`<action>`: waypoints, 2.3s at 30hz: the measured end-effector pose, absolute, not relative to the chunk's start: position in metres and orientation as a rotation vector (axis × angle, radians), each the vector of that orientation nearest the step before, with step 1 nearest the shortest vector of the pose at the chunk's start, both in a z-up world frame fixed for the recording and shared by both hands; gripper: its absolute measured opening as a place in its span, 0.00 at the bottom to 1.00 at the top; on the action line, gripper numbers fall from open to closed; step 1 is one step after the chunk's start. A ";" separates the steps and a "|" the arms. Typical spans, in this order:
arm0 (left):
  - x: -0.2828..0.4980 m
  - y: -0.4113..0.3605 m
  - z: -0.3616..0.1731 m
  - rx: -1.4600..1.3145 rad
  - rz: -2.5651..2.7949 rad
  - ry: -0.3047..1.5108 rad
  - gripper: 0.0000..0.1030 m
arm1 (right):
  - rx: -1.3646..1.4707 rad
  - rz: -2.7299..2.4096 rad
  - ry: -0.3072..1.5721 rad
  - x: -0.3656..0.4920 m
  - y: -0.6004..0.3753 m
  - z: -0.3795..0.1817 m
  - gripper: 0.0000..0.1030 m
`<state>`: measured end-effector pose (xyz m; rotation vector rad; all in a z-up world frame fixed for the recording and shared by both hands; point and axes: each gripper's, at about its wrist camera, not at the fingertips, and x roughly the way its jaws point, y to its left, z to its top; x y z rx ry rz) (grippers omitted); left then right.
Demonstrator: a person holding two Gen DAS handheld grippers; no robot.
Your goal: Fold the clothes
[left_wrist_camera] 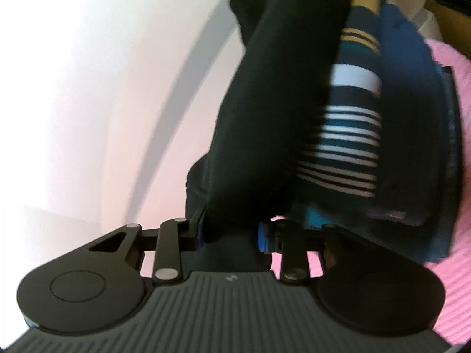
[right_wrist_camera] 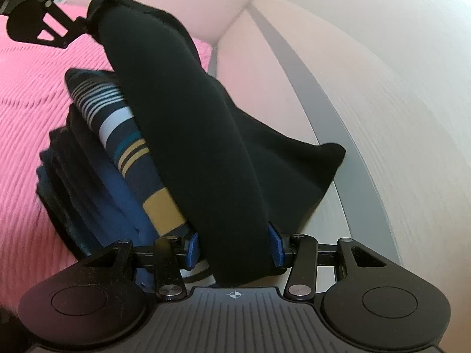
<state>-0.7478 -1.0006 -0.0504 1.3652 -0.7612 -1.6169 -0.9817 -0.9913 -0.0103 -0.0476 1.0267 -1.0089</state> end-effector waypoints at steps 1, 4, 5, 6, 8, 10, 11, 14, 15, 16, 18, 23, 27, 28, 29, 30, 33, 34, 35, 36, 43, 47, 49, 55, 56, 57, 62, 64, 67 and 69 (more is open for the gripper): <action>-0.747 -1.004 -0.050 1.358 -1.625 -0.751 0.27 | -0.055 -1.011 1.033 -0.979 -0.990 -0.011 0.44; -0.743 -1.004 -0.067 1.404 -1.645 -0.690 0.26 | -0.125 -0.973 1.073 -0.973 -0.990 -0.007 0.44; -0.742 -1.000 -0.076 1.428 -1.650 -0.666 0.25 | -0.170 -0.953 1.088 -0.972 -0.993 -0.003 0.44; -0.742 -0.996 -0.083 1.447 -1.653 -0.644 0.25 | -0.223 -0.937 1.096 -0.971 -0.996 0.002 0.44; -0.744 -0.987 -0.089 1.440 -1.652 -0.611 0.25 | -0.327 -0.918 1.096 -0.970 -1.004 0.012 0.44; -0.746 -0.985 -0.087 1.416 -1.648 -0.579 0.24 | -0.389 -0.916 1.088 -0.970 -1.009 0.015 0.44; -0.747 -0.986 -0.086 1.412 -1.643 -0.568 0.24 | -0.401 -0.916 1.090 -0.970 -1.010 0.010 0.44; -0.750 -0.991 -0.083 1.418 -1.631 -0.573 0.24 | -0.329 -0.895 1.125 -0.975 -1.007 -0.017 0.44; -0.750 -0.993 -0.082 1.423 -1.629 -0.585 0.24 | -0.306 -0.897 1.129 -0.976 -1.004 -0.024 0.44; -0.749 -0.994 -0.080 1.429 -1.629 -0.607 0.25 | -0.288 -0.908 1.127 -0.978 -1.000 -0.028 0.44; -0.748 -0.999 -0.072 1.430 -1.626 -0.653 0.25 | -0.228 -0.937 1.102 -0.982 -0.999 -0.029 0.44; -0.750 -1.008 -0.060 1.398 -1.623 -0.651 0.23 | -0.189 -0.969 1.083 -0.984 -0.996 -0.033 0.44; -0.754 -0.987 -0.087 1.443 -1.640 -0.624 0.22 | -0.191 -0.971 1.088 -0.981 -0.990 -0.039 0.44; -0.755 -0.981 -0.090 1.436 -1.638 -0.620 0.22 | -0.193 -0.968 1.094 -0.979 -0.990 -0.039 0.44; -0.755 -0.975 -0.091 1.424 -1.639 -0.607 0.22 | -0.193 -0.966 1.097 -0.978 -0.988 -0.039 0.44; -0.756 -0.969 -0.091 1.414 -1.639 -0.595 0.22 | -0.191 -0.966 1.099 -0.978 -0.983 -0.041 0.44; -0.756 -0.956 -0.092 1.409 -1.647 -0.574 0.22 | -0.183 -0.955 1.104 -0.979 -0.978 -0.046 0.44; -0.757 -0.954 -0.093 1.417 -1.650 -0.581 0.22 | -0.183 -0.951 1.107 -0.980 -0.980 -0.046 0.44; -0.757 -0.953 -0.093 1.421 -1.651 -0.585 0.22 | -0.180 -0.949 1.109 -0.980 -0.983 -0.046 0.44; -0.759 -0.954 -0.091 1.420 -1.649 -0.579 0.22 | -0.176 -0.950 1.110 -0.979 -0.987 -0.044 0.44; -0.769 -0.939 -0.090 1.433 -1.645 -0.570 0.22 | -0.185 -0.935 1.117 -0.976 -0.984 -0.051 0.44; -0.763 -0.965 -0.083 1.433 -1.650 -0.566 0.23 | -0.184 -0.936 1.120 -0.973 -0.994 -0.049 0.44; -0.763 -0.972 -0.073 1.427 -1.657 -0.544 0.26 | -0.186 -0.939 1.120 -0.969 -0.998 -0.047 0.44; -0.746 -0.978 -0.025 1.352 -1.767 -0.358 0.36 | -0.179 -0.945 1.122 -0.968 -1.000 -0.048 0.44; -0.742 -0.976 -0.015 1.327 -1.805 -0.319 0.36 | -0.181 -0.945 1.123 -0.968 -0.999 -0.048 0.45; -0.737 -0.974 -0.005 1.299 -1.842 -0.283 0.36 | -0.183 -0.946 1.123 -0.968 -1.000 -0.049 0.45; -0.731 -0.963 0.044 1.070 -2.004 -0.221 0.36 | -0.184 -0.962 1.117 -0.972 -0.987 -0.055 0.45; -0.739 -0.973 0.051 1.000 -2.029 -0.188 0.36 | -0.186 -0.973 1.113 -0.972 -0.986 -0.057 0.45; -0.752 -1.006 0.052 0.973 -2.060 -0.087 0.36 | -0.186 -0.989 1.108 -0.971 -0.983 -0.058 0.45; -0.773 -1.032 0.043 1.054 -2.055 -0.003 0.36 | -0.188 -0.991 1.105 -0.971 -0.982 -0.058 0.47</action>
